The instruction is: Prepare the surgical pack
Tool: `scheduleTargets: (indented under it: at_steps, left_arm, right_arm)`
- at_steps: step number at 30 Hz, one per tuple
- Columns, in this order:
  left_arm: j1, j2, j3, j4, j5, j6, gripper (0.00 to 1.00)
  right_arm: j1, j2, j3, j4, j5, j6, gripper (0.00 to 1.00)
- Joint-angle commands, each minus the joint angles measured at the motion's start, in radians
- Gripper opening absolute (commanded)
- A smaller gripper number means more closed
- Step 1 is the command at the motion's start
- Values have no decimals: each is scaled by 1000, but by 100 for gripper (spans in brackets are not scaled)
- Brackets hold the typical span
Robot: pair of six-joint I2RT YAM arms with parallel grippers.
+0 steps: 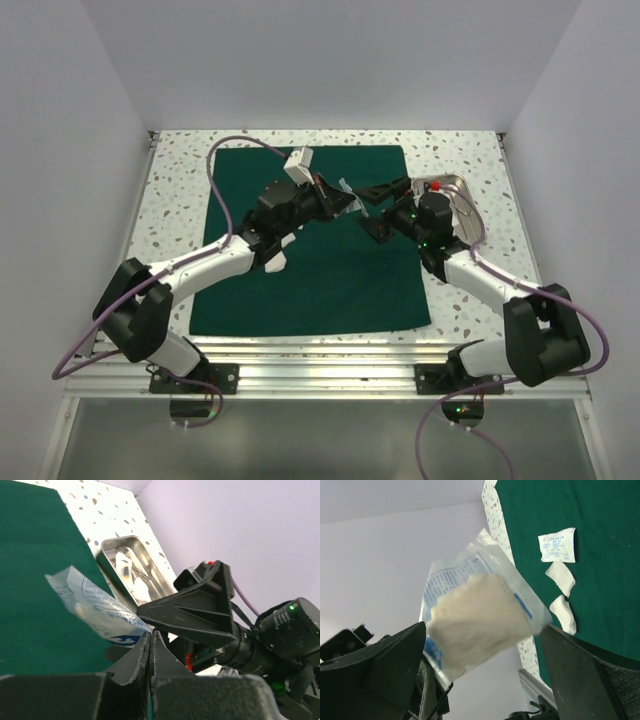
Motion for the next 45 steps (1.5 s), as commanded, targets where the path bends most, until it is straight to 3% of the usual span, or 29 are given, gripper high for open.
scheduleTargets:
  at_steps: [1, 5, 10, 16, 17, 18, 20, 21, 23, 24, 27, 28, 30, 31, 36, 40, 42, 45]
  left_arm:
    - [-21, 6, 37, 125, 9, 39, 0]
    - [-48, 7, 15, 181, 3, 43, 0]
    - [-65, 4, 4, 181, 4, 49, 0]
    - [-82, 9, -32, 208, -42, 88, 0]
    - [-82, 10, -34, 211, -37, 88, 0]
    - [-82, 13, -34, 214, -28, 88, 0]
    - [-87, 16, -40, 221, -22, 91, 0]
    - [-88, 16, -43, 221, -23, 95, 0]
    - [-90, 13, -58, 229, -31, 109, 0]
    - [-91, 12, -65, 232, -34, 112, 0]
    - [-94, 7, -57, 188, -31, 126, 18]
    - [-94, 3, -49, 130, -52, 132, 38]
    - [-94, -5, -34, 65, -91, 157, 68]
    - [-94, -17, -28, -19, -144, 166, 99]
    - [-94, -51, 7, -245, -338, 247, 100]
    - [-81, -71, -16, -350, -483, 266, 100]
    - [-78, -73, -17, -384, -526, 278, 100]
    - [-47, -60, -19, -481, -599, 283, 100]
  right_arm:
    - [5, -36, -22, 43, 57, 82, 98]
    - [4, -35, -42, 64, 99, 138, 94]
    - [4, -49, -56, 68, 147, 161, 66]
    - [4, -78, -52, 64, 153, 175, 56]
    - [4, -90, -54, 32, 166, 175, 50]
    - [4, -111, -51, 14, 192, 169, 37]
    - [2, -133, -46, -54, 217, 156, 26]
    - [2, -145, -45, -60, 223, 152, 10]
    - [1, -157, -42, -97, 248, 139, 0]
    - [-2, -161, -39, -115, 257, 133, 0]
    - [-16, -173, -10, -196, 300, 86, 0]
    - [-32, -177, 0, -251, 338, 46, 0]
    - [-61, -179, 26, -311, 367, 1, 0]
    - [-108, -177, 30, -348, 375, -35, 0]
    - [-327, -153, 24, -333, 320, -91, 0]
    - [-387, -122, 107, -509, 496, -239, 0]
    - [-418, -89, 128, -516, 548, -276, 0]
    - [-466, -11, 176, -560, 553, -350, 0]
